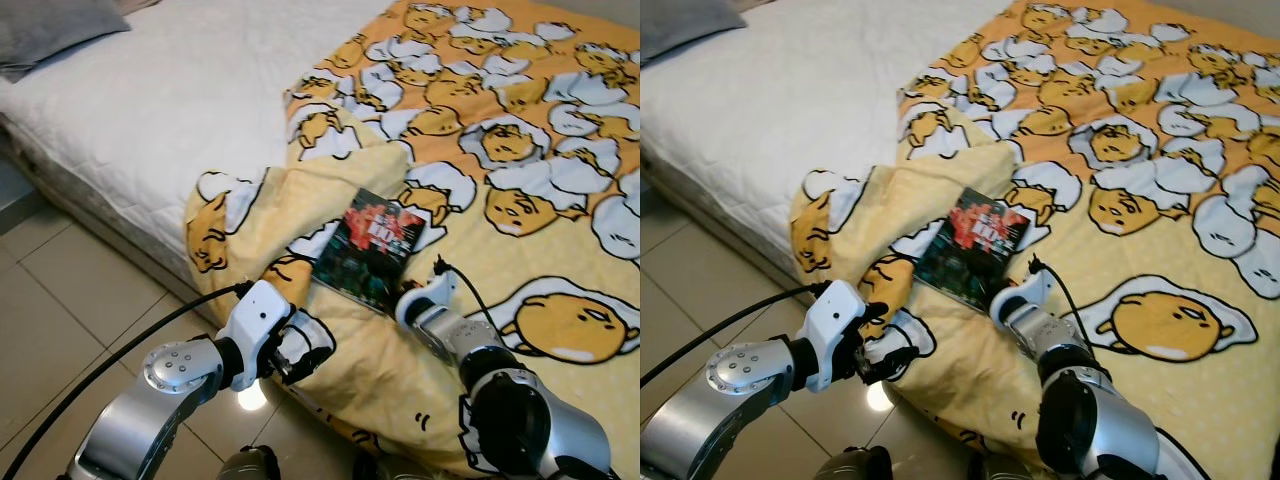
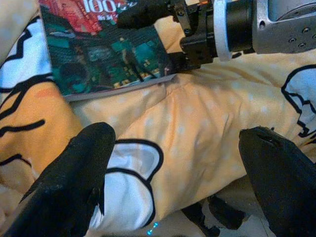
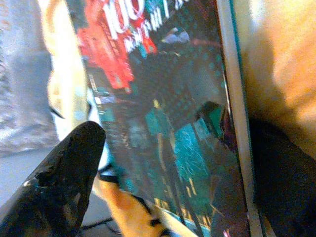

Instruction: Clean up the room

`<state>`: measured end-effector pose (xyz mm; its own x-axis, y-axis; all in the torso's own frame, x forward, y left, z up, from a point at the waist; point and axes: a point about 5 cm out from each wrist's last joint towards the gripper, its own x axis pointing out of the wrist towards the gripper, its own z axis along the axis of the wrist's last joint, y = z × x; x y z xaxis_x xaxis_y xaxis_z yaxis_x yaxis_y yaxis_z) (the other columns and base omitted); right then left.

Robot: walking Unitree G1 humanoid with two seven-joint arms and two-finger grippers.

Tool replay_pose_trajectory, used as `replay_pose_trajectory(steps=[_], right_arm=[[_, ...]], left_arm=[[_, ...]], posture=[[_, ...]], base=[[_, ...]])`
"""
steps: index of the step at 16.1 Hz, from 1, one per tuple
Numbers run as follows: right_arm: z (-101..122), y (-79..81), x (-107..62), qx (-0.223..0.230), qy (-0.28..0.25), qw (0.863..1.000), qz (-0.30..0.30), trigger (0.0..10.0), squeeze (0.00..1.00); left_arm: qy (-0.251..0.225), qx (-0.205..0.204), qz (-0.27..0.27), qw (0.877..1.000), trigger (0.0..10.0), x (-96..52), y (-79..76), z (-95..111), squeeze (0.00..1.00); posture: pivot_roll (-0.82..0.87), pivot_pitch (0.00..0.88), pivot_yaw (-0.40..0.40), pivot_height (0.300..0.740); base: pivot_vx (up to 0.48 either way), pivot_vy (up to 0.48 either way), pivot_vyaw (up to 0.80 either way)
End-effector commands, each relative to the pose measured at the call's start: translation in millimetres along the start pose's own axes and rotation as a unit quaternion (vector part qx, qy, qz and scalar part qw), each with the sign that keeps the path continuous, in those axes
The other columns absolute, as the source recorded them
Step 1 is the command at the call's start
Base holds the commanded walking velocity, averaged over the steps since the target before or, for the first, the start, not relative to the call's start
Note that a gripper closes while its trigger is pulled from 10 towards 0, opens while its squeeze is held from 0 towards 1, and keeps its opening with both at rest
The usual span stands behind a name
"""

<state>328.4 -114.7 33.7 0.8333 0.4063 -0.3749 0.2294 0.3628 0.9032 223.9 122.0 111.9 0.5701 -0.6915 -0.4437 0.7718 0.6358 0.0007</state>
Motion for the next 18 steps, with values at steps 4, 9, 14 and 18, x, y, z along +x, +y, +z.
replay_pose_trajectory(steps=[4, 9, 14, 18], right_arm=[[-8, 20.9, 9.2, 0.016, 0.007, 0.999, 0.039, 0.0, 0.0], [-8, 16.4, 7.3, 0.008, 0.016, 0.999, 0.035, 0.0, 0.0], [-7, 3.0, 1.4, -0.011, 0.025, 1.0, 0.015, 0.0, 0.0], [-4, -5.6, -2.5, -0.048, 0.033, 0.998, -0.006, 0.0, 0.0]], left_arm=[[-0.001, -0.007, 0.016, 1.0, 10.0, -0.2, 0.1, -3, 0.0], [0.0, -0.021, 0.034, 0.999, 10.0, -3.6, -2.5, -10, 0.0], [0.004, -0.036, 0.066, 0.997, 10.0, -9.1, -0.4, -21, 0.0], [-0.003, -0.041, 0.091, 0.995, 10.0, -11.7, 1.4, -23, 0.0]], posture=[[0.14, 0.095, 0.008, 0.74], [0.12, 0.08, -0.011, 0.74], [0.1, 0.071, -0.033, 0.74], [0.1, 0.072, -0.036, 0.74]], base=[[0.0, 0.0, 0.0], [0.0, 0.0, 0.0], [0.0, 0.0, 0.0], [0.0, 0.0, 0.0]])
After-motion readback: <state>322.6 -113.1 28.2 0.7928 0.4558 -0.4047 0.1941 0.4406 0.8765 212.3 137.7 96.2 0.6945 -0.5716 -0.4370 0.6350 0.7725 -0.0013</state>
